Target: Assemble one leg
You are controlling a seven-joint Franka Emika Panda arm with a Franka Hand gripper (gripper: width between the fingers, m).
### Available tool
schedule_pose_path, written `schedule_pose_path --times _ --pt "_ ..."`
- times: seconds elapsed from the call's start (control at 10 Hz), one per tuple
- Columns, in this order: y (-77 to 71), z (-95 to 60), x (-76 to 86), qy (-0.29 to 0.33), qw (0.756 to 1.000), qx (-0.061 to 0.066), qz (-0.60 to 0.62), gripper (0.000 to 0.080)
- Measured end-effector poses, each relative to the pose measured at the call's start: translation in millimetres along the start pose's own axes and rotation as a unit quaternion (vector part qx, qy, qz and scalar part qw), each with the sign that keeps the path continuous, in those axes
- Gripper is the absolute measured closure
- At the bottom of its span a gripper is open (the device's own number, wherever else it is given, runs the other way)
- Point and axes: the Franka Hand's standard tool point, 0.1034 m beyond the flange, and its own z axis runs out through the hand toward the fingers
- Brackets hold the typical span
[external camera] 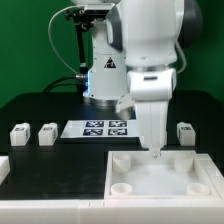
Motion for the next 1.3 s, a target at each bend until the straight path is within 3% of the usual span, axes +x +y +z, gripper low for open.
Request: schedule_pose_path --times 0.1,0.3,0.4,0.5,0.6,0.7,1.0,1.1,1.2,1.3 --pt "-12.8 -5.7 10.9 -0.003 1.000 0.000 0.017 0.0151" --pt "-32.1 -17.1 38.9 -0.003 0.985 -0.004 0.171 0.0151" --pt "-27.2 -32.6 46.0 0.002 0.977 -0.018 0.213 0.0151" --pt "-35.3 -20.3 47.7 0.022 0.964 -0.026 0.263 0.0151" --pt "-42.5 -11.1 44.8 0.014 0.957 -0.013 0.290 0.0151" --pt "-39.1 -14.2 46.6 0.020 0.935 -0.013 0.353 0.0151" --pt "-52.5 -9.4 59.1 0.018 0.824 0.008 0.567 0.0151" --pt "-53.1 -15.0 63.5 0.011 0.791 0.014 0.612 0.0151" --pt "-55.5 -14.6 66.5 0.011 0.777 0.014 0.629 0.0151" --pt "-56.0 -13.7 65.0 0.006 0.783 0.017 0.622 0.0151"
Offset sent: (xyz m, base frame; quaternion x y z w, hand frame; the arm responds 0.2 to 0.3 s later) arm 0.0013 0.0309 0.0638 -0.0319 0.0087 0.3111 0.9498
